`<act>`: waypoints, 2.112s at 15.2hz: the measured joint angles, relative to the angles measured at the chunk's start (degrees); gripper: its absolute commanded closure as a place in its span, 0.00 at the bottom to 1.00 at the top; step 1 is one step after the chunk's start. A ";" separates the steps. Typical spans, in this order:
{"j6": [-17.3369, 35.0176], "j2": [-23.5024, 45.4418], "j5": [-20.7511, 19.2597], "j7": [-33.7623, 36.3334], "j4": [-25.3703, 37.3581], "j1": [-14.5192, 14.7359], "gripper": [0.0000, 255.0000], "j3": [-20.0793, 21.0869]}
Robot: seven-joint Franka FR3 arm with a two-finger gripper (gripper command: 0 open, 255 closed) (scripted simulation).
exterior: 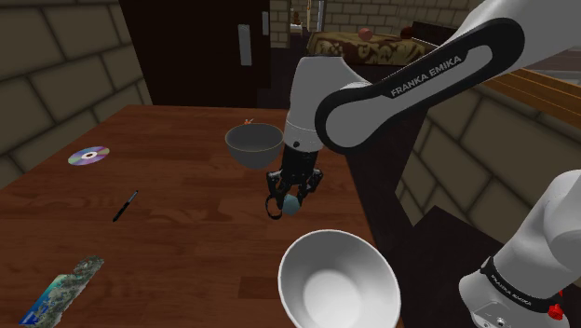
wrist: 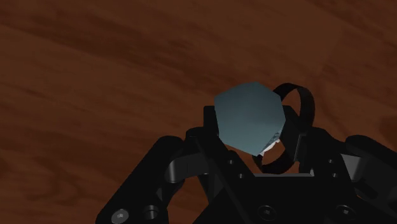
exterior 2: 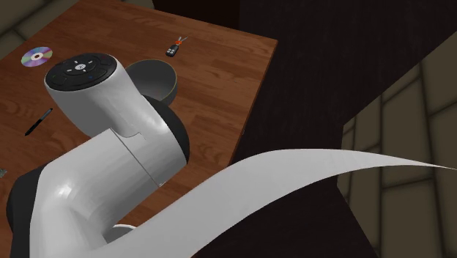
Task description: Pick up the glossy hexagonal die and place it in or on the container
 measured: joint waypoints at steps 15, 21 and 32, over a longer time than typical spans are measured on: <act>-10.01 -5.07 1.54 -0.35 5.25 -0.46 1.00 -0.59; -14.55 -6.56 1.76 0.15 8.44 -0.49 1.00 -0.74; -23.04 -7.97 1.67 0.80 15.63 -0.86 1.00 -1.35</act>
